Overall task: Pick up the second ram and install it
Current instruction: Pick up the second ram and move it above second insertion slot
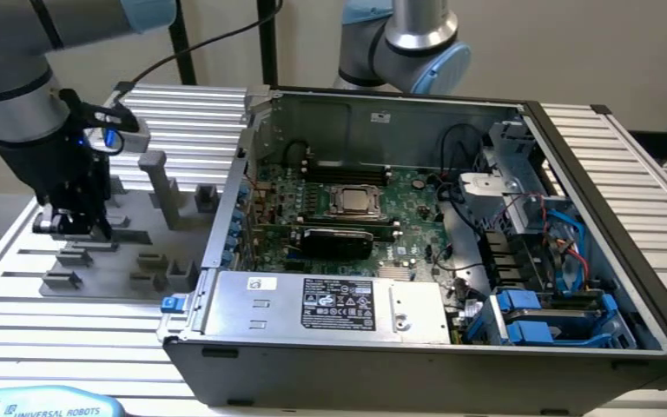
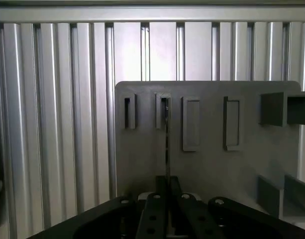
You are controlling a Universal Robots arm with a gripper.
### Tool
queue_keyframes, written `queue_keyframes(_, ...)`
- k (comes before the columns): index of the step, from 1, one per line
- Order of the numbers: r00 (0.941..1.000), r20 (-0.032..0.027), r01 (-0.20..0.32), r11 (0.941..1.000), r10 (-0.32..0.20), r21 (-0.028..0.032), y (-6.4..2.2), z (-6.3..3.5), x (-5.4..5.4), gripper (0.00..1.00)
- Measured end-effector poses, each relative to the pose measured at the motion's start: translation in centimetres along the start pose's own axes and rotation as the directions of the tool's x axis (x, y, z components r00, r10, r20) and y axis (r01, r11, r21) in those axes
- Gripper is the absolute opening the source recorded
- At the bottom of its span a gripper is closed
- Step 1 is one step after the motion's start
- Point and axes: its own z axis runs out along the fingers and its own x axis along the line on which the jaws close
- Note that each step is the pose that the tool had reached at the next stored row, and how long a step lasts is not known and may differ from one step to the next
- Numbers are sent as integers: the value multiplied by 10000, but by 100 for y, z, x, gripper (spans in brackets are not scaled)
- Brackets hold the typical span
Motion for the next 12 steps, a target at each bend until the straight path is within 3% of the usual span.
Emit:
queue_keyframes(7, 10000, 0, 1, 10000, -1, -1, -28, -316, -5, 14)
queue_keyframes(12, 10000, 0, 7, 10000, -7, -5, -108, -545, -12, 14)
